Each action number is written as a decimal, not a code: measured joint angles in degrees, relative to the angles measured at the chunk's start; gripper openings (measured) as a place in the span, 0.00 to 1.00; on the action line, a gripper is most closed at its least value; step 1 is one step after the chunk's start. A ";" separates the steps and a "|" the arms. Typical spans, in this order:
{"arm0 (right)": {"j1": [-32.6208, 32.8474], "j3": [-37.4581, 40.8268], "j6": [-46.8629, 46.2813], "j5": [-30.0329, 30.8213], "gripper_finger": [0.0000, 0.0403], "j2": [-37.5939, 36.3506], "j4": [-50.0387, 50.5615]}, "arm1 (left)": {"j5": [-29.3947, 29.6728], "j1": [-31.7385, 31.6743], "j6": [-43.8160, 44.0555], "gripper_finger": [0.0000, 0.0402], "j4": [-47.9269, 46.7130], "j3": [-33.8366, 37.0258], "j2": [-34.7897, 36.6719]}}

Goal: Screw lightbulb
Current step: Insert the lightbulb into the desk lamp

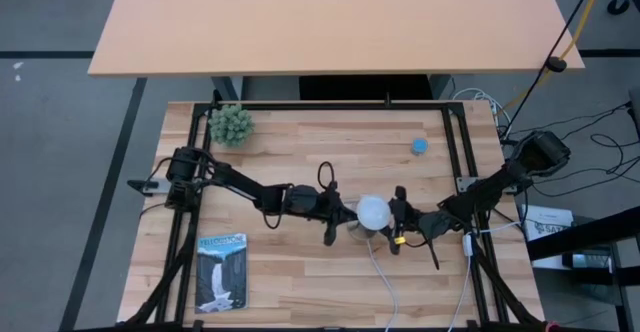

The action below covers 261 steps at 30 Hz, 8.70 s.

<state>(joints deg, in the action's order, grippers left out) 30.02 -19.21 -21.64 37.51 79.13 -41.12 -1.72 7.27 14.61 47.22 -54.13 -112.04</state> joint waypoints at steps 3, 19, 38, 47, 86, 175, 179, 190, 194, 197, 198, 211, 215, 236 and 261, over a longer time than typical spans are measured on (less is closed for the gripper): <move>-0.10 -0.85 0.03 -0.12 0.50 0.00 2.10 | -1.24 0.04 0.11 0.00 0.00 0.00 -0.01; -1.14 -7.16 0.30 -2.07 0.50 0.04 16.73 | -3.72 -0.97 -0.13 0.00 -1.40 -0.04 -0.01; -1.03 -7.16 0.01 -2.08 0.50 0.04 17.35 | -6.33 -1.45 -0.51 0.00 -4.93 -1.73 -0.03; -1.05 -7.14 0.01 -3.38 0.50 0.04 17.26 | -6.18 -2.76 -2.73 0.00 -9.91 -3.43 -0.09; -1.05 -7.13 -0.19 -3.30 0.50 0.07 17.43 | -5.73 -2.22 -5.05 0.00 -8.39 -3.41 -0.05; -1.04 -7.14 -3.07 -4.72 0.50 0.07 19.35 | -3.86 2.66 -10.25 0.00 -19.28 -11.61 -2.43; -1.11 -7.14 -3.25 -4.49 0.50 0.07 19.84 | -4.21 1.17 -10.23 0.00 -19.54 -11.21 -2.46; -0.66 -7.12 -4.95 -5.42 0.50 0.09 19.86 | -2.70 -2.47 -10.27 0.00 -26.78 -11.17 -0.92; -0.54 -7.14 -4.96 -5.35 0.50 0.09 19.91 | -1.16 -3.41 -10.23 0.00 -28.10 -11.23 -0.18; -0.50 -7.14 -4.95 -5.08 0.50 0.08 20.15 | -2.32 -3.51 -9.56 0.00 -28.37 -11.15 0.57; -0.48 -7.14 -4.95 -5.12 0.50 0.07 20.29 | -3.39 -3.38 -9.32 0.00 -28.35 -11.19 0.78; -0.55 -7.14 -5.17 -4.93 0.50 0.07 20.40 | -3.23 0.79 -10.19 0.00 -29.15 -11.19 1.76; -0.55 -7.14 -5.17 -4.89 0.50 0.07 20.39 | -3.89 -0.33 -10.25 0.00 -28.71 -11.19 1.76; -0.55 -7.14 -4.73 -4.85 0.50 0.04 19.89 | -1.16 -2.93 -7.57 0.00 -30.47 -11.21 1.76; -0.56 -7.10 -4.70 -4.76 0.50 0.04 19.42 | 4.74 -2.38 -8.80 0.00 -25.90 -11.21 1.68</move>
<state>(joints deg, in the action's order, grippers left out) 29.46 -26.30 -26.34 32.75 79.18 -21.69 3.02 4.89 5.82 21.32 -65.34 -110.37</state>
